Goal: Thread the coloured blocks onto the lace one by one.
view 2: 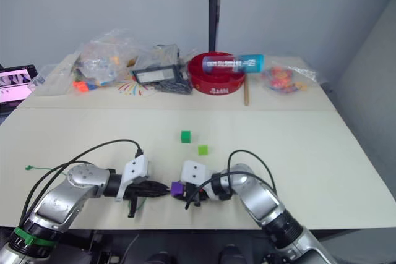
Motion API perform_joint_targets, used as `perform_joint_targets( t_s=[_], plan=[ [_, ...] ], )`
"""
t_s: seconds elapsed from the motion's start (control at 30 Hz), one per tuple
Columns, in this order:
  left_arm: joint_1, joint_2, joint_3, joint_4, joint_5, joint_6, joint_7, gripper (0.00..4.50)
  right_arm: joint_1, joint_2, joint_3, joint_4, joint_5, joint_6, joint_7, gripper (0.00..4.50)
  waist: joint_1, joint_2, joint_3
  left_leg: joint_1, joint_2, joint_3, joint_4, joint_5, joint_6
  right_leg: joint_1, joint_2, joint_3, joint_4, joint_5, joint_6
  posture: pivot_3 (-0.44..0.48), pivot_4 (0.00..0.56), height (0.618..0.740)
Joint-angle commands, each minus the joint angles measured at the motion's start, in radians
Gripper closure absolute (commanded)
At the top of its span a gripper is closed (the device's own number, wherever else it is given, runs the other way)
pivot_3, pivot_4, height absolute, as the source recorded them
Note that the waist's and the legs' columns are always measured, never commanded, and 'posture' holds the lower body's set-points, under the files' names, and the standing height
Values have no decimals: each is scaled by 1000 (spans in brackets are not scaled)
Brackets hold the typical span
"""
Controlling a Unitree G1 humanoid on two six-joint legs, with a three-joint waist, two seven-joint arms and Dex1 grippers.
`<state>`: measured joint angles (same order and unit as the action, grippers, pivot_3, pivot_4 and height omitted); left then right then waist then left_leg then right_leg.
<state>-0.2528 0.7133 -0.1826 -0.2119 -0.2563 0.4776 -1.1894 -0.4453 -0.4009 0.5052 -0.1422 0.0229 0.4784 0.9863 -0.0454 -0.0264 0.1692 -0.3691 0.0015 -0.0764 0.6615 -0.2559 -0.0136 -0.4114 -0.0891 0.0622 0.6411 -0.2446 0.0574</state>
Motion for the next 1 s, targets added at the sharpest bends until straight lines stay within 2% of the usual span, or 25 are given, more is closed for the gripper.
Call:
perform_joint_targets(
  t_s=[0.03, 0.3, 0.6, 0.63, 0.9, 1.0],
  plan=[
    [-16, 18, 20, -37, -37, -33, -27, 4500, 22, -28, -2, 67, -47, 49, -53, 3312, 0, 0, 0, 0, 0, 0, 0, 0, 0, 0, 0, 0, 0, 0, 0, 0, 150, 731],
    [-12, 36, 36, -26, -36, -46, -24, 4500, 24, -28, -2, 63, -42, 53, -52, 3312, 0, 0, 0, 0, 0, 0, 0, 0, 0, 0, 0, 0, 0, 0, 0, 0, 150, 731],
    [-31, -4, -9, -33, -36, -43, 3, 4500, 19, -28, -4, 64, -37, 55, -49, 3312, 2, 0, 0, 0, 0, 0, 0, 0, 0, 0, 0, 0, 0, 0, 0, 0, 150, 731],
    [-35, -12, -9, -32, -42, -39, 5, 3801, 19, -27, -4, 64, -37, 55, -49, 3312, 2, 0, 0, 0, 0, 0, 0, 0, 0, 0, 0, 0, 0, 0, 0, 0, 150, 731],
    [-53, -30, -11, -29, -47, -34, 8, 1334, 26, -27, -4, 49, -34, 65, -51, 3312, 4, 0, 0, 3, 0, 0, 0, 0, 0, 5, 0, 0, -1, 0, 0, 0, 150, 731],
    [-47, -10, 7, -36, -61, -25, -6, 1334, 25, -26, -4, 42, -29, 71, -54, 3312, 2, 0, 0, 4, 0, 0, 0, 0, 0, 5, 0, 0, 0, 0, 0, 0, 150, 731]
  ],
)
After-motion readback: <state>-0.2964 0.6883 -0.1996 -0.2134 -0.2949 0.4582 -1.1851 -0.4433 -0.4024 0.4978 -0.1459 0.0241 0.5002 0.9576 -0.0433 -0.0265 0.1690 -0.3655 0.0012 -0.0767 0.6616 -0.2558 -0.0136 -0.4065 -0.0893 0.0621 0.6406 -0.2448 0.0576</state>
